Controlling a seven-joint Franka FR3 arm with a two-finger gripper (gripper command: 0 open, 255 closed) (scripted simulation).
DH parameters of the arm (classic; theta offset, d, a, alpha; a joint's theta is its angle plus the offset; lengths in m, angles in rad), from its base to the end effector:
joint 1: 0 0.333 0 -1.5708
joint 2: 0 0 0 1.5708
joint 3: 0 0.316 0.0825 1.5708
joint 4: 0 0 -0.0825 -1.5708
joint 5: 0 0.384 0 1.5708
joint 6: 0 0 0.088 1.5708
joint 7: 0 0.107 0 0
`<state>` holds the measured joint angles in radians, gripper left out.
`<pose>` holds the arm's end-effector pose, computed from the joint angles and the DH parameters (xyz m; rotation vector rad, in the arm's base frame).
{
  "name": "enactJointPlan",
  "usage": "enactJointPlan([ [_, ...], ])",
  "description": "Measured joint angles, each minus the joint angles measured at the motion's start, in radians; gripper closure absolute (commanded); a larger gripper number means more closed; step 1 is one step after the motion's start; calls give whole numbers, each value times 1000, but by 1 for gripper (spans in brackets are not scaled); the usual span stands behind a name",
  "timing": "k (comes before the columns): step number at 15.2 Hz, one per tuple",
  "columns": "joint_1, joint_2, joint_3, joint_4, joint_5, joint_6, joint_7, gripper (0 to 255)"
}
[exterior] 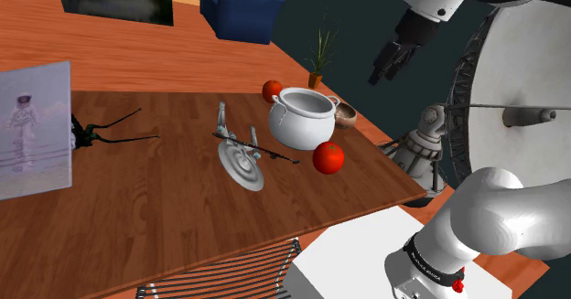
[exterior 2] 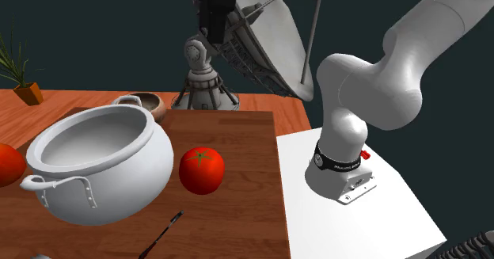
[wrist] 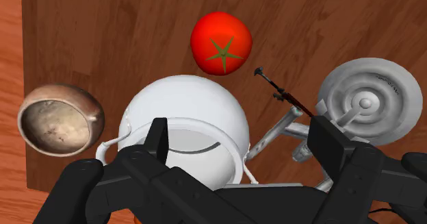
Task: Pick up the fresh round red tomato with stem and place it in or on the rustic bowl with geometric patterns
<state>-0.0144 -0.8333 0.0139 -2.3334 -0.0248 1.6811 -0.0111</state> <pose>0.3046 -0.0009 0.6266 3.0924 0.0116 0.2801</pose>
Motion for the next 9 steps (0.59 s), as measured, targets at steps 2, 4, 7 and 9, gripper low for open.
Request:
enactJointPlan([
  [2,5,20,1,5,-5,0,-14,0],
  [4,23,93,4,19,-23,4,-59,0],
  [7,52,233,17,57,-56,9,-136,0],
  [9,69,317,24,78,-82,6,-191,0],
])
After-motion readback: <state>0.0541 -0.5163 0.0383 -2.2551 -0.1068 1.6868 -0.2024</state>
